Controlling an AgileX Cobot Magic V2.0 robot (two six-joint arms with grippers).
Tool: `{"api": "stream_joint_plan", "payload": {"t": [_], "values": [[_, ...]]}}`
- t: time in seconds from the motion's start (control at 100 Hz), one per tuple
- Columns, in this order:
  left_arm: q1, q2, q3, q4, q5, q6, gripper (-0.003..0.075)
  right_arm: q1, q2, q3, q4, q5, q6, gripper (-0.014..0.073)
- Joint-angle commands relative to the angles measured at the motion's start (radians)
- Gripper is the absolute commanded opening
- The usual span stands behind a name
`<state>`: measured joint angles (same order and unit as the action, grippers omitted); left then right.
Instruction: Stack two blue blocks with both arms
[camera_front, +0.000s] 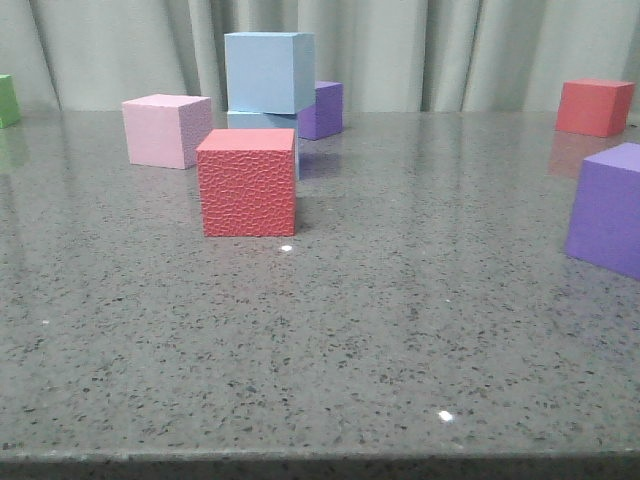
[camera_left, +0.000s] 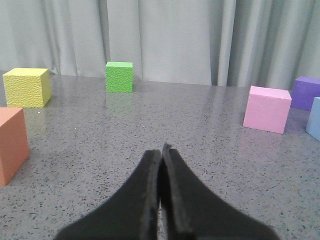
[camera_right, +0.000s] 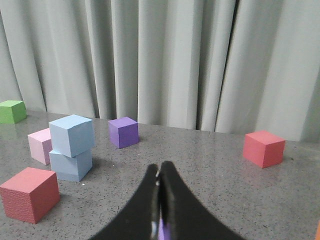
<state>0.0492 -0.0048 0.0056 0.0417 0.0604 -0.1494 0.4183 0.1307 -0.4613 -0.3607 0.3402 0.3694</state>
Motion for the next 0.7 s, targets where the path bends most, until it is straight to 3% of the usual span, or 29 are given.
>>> {"api": "stream_joint_plan", "payload": {"t": [0.0,0.28,0.43,0.69], "values": [[0.003,-0.035,0.001,-0.01,-0.084,0.001,-0.0018,-0.086,0.012,0.036,0.104,-0.178,-0.057,-0.0112],[0.003,-0.033,0.001,-0.01,-0.084,0.001,-0.0019,-0.298,-0.06,0.288,0.262,-0.534,-0.111,-0.0112],[0.003,-0.033,0.001,-0.01,-0.084,0.001,-0.0019,-0.341,-0.086,0.366,0.361,-0.523,-0.19,-0.0112],[0.003,-0.033,0.001,-0.01,-0.084,0.001,-0.0019,-0.385,-0.087,0.439,0.373,-0.479,-0.23,-0.0112]]}}
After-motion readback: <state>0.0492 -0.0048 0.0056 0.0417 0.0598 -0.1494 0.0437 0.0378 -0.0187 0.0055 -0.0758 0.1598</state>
